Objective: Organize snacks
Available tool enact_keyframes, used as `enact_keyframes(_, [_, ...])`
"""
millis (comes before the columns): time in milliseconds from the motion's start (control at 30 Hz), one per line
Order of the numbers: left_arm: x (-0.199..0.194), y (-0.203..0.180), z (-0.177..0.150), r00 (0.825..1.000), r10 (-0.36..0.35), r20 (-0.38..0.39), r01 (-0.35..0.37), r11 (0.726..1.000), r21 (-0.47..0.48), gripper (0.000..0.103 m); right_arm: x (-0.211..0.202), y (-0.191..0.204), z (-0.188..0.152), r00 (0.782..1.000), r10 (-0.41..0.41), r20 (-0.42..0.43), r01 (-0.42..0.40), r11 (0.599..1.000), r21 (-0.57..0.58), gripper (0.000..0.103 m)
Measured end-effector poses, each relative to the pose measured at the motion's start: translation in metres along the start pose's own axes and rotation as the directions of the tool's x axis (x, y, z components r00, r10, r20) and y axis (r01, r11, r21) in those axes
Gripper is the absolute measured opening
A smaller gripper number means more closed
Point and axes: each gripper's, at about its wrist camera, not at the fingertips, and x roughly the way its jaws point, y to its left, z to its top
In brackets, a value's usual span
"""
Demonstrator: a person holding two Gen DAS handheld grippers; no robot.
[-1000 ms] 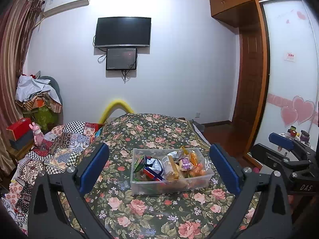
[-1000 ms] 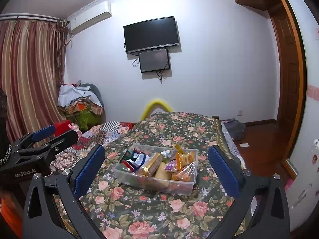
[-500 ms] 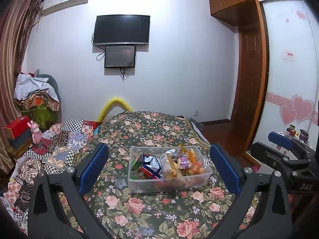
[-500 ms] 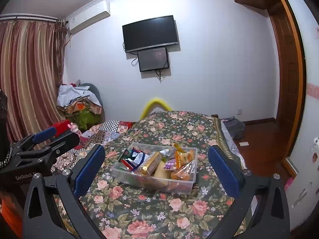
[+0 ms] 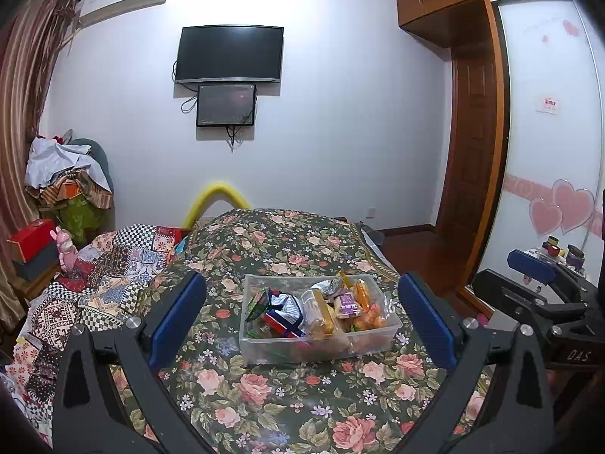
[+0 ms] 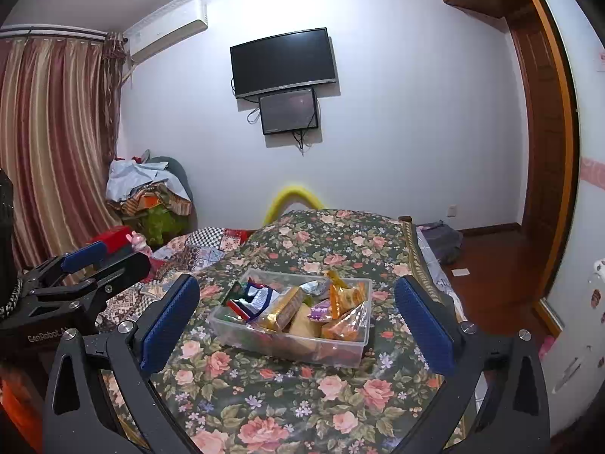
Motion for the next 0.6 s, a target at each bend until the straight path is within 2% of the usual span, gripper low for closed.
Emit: enact_keyframes(600, [-0.0005,0.0011,-0.0007,1.0,-0.009,-0.002,0.009,1.0,-0.006,0.103,0.0016,-0.0036,0.0005,0.999,-0.031,0.014,0.031,0.999,0.013,0.103])
